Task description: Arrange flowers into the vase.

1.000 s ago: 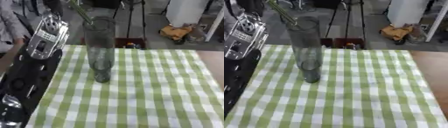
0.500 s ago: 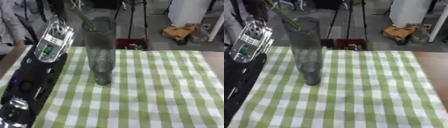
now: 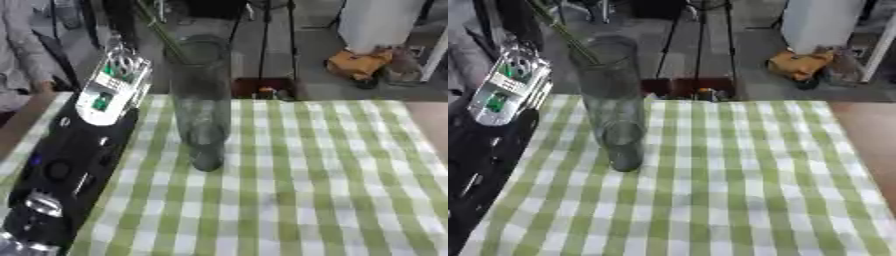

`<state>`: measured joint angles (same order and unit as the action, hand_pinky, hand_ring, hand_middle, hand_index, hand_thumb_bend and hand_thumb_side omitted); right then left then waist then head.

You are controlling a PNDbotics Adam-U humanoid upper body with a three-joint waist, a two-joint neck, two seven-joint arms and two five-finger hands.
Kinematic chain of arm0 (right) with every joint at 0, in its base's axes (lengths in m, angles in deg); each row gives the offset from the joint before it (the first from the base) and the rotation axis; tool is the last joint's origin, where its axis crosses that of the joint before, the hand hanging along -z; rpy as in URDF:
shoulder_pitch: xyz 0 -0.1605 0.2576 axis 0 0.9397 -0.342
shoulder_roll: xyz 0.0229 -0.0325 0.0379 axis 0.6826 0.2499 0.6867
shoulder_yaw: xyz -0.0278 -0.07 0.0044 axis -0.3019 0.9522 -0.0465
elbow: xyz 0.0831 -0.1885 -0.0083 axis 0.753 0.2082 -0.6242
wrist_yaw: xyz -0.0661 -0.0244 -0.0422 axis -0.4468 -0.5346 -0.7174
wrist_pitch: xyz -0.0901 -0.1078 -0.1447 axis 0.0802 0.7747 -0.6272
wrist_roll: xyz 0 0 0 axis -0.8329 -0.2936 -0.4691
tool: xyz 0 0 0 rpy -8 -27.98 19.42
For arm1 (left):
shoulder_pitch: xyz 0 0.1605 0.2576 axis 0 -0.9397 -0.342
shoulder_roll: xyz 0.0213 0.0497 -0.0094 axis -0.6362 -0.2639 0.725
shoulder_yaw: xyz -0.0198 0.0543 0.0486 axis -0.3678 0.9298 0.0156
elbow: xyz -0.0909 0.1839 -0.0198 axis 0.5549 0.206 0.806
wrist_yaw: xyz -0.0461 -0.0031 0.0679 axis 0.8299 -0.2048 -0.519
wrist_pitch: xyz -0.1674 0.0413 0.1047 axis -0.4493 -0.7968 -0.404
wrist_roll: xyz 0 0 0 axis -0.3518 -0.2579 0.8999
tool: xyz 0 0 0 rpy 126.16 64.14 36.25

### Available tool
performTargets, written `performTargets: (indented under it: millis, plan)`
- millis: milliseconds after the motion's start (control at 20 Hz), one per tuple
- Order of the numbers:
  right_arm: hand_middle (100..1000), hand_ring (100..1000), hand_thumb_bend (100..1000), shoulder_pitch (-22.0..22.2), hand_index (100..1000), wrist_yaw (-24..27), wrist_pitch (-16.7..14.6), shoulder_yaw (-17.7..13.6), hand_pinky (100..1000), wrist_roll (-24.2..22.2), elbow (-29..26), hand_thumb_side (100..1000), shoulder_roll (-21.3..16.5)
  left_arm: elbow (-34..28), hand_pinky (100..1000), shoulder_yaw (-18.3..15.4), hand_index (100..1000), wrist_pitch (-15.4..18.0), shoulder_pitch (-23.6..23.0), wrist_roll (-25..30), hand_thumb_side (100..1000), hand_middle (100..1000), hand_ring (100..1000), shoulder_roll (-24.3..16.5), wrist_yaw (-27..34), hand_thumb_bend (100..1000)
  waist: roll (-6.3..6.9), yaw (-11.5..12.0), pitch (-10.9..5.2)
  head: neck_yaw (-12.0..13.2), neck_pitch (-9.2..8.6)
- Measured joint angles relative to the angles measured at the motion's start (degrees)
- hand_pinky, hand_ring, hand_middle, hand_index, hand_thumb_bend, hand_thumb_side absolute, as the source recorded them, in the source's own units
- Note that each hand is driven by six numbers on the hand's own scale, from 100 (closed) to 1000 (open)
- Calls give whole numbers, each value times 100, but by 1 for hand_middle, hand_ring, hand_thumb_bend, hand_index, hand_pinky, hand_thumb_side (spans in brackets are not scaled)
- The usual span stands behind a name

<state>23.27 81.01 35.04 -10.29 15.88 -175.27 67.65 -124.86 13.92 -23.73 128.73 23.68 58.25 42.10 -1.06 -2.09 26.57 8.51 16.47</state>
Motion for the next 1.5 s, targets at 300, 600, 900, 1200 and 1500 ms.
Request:
performTargets:
  millis: [300,600,900,1200,1500]
  plan:
    - [564,669,100,1,810,0,10,-15,658,16,0,1000,-1,112,100,31,191,-242,-8,104,800,100,100,-37,-130,100,16,-4,0,4,3]
    - [564,669,100,5,811,0,21,-17,657,27,0,1000,-1,160,100,83,219,-433,-11,254,799,140,100,-41,-159,100,28,-23,0,24,3]
    - [564,669,100,47,811,0,35,-21,657,49,0,1000,-1,235,100,133,268,-739,-61,458,790,237,155,-46,-368,100,56,-20,0,24,10]
    - [564,669,100,54,811,0,42,-50,657,84,0,1000,-1,275,100,135,304,-954,-143,504,766,347,317,-92,-600,100,56,-2,-6,16,12]
    - [563,670,100,94,811,0,52,-50,657,102,-1,1000,-1,345,100,143,311,-1145,-169,560,764,392,395,-99,-786,100,53,14,-22,0,20]
